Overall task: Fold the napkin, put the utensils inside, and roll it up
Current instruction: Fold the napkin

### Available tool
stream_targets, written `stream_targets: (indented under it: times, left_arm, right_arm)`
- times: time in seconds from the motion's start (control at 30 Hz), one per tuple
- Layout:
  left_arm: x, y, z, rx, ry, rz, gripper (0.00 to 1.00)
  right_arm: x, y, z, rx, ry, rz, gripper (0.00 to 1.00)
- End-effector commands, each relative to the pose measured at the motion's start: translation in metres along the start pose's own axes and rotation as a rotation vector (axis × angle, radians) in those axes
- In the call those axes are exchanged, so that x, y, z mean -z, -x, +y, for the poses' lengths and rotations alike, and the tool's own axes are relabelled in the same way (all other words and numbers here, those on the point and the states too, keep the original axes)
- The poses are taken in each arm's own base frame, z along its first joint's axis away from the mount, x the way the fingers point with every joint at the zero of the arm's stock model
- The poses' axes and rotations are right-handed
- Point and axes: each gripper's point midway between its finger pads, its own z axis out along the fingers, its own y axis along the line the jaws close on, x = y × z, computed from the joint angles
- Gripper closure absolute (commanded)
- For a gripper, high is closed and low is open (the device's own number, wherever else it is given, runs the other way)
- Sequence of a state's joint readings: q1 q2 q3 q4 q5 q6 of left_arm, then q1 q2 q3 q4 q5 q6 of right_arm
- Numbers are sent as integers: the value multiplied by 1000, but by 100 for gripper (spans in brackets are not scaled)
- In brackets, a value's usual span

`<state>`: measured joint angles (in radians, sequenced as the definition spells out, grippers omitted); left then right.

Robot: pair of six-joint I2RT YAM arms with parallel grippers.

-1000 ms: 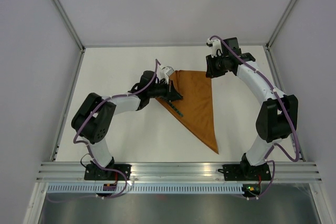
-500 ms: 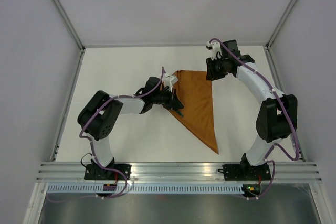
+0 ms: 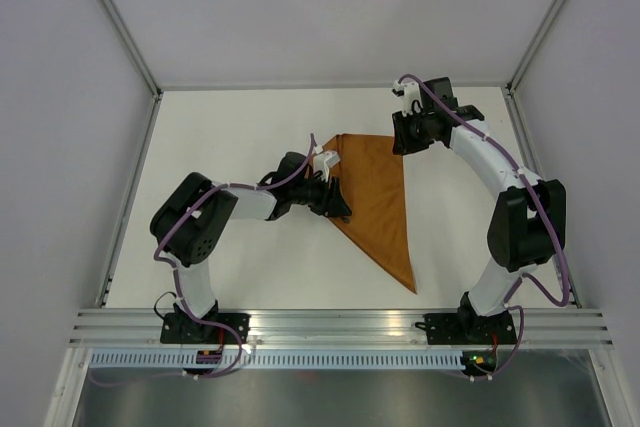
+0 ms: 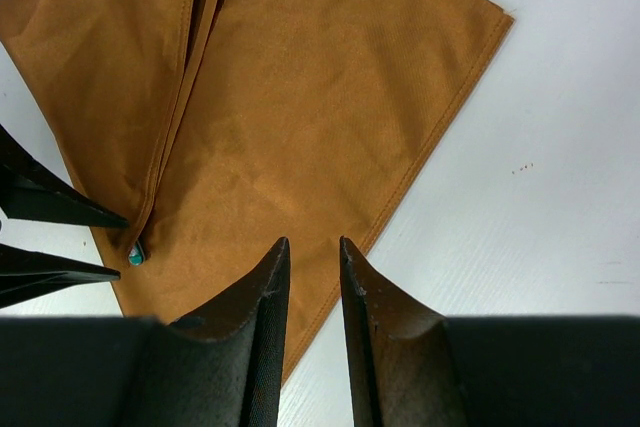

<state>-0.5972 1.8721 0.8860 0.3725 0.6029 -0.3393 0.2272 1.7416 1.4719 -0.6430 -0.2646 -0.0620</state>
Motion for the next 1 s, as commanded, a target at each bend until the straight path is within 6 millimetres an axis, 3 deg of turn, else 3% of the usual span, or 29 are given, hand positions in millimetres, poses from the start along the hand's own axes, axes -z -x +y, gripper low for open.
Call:
stream_targets:
  times: [0.0,0.3,0.57,0.8,0.83,0.9,0.93,0.97]
  left_arm:
    - [-1,5,0,-77,-2,-31,50]
    - [3,27,-11,-129,-13,-52,53]
    - [7,24,-10,-163,18,-39,52]
    - [26,51,-42,-335,73,-133,46]
    - [29,52,-56,-363,67,-138,45]
    - [30,54,-65,-414,102,-154,42]
    - [23,45,-84,-455,86,-146,40]
    - [24,45,-84,-481,150,-166,36]
  right_arm:
    - [12,10,0,18,-12,-44,68]
    - [12,9,-1,17,-18,-41,68]
    - [11,9,-2,19,-20,-44,68]
    - [18,22,-5,22,-43,-68,68]
    - [20,24,-4,21,-44,-69,68]
    - [26,31,-6,27,-61,-88,68]
    - [31,35,-7,29,-68,-101,68]
    - [36,40,-10,29,-78,-115,68]
